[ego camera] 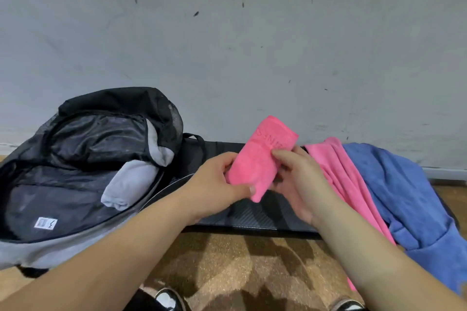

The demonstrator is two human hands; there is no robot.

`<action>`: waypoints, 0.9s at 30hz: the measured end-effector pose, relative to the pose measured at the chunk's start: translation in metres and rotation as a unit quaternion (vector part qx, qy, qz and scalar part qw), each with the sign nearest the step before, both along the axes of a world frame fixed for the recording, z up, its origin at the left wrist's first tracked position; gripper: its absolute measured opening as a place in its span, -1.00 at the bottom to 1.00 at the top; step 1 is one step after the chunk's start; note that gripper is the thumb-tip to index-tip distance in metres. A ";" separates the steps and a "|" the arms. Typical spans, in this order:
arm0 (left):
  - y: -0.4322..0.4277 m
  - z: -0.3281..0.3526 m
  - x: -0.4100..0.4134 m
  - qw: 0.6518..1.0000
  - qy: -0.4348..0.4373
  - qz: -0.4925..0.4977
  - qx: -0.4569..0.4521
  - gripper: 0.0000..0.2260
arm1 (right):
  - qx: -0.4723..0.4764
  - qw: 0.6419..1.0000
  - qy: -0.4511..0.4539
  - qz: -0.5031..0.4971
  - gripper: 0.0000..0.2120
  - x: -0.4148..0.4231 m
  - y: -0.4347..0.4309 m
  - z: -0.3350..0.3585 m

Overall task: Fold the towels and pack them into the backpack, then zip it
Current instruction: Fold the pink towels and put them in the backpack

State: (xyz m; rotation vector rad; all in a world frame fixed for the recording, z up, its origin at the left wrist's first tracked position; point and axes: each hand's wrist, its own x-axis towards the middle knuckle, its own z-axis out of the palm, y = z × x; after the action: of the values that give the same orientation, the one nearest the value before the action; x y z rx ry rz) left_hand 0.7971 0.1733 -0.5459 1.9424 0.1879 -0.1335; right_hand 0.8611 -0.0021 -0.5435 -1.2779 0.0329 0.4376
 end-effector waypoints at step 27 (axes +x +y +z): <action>0.267 -0.018 -0.136 0.946 0.133 0.289 0.064 -0.66 | -0.463 0.694 -0.511 0.208 -0.69 -0.060 0.271 -0.009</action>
State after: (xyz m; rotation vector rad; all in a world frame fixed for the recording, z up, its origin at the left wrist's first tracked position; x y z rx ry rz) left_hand 0.6614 0.4398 -0.5637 1.9129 0.9540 0.0090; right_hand 0.8008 0.2690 -0.5526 -2.4114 -1.1463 -0.0178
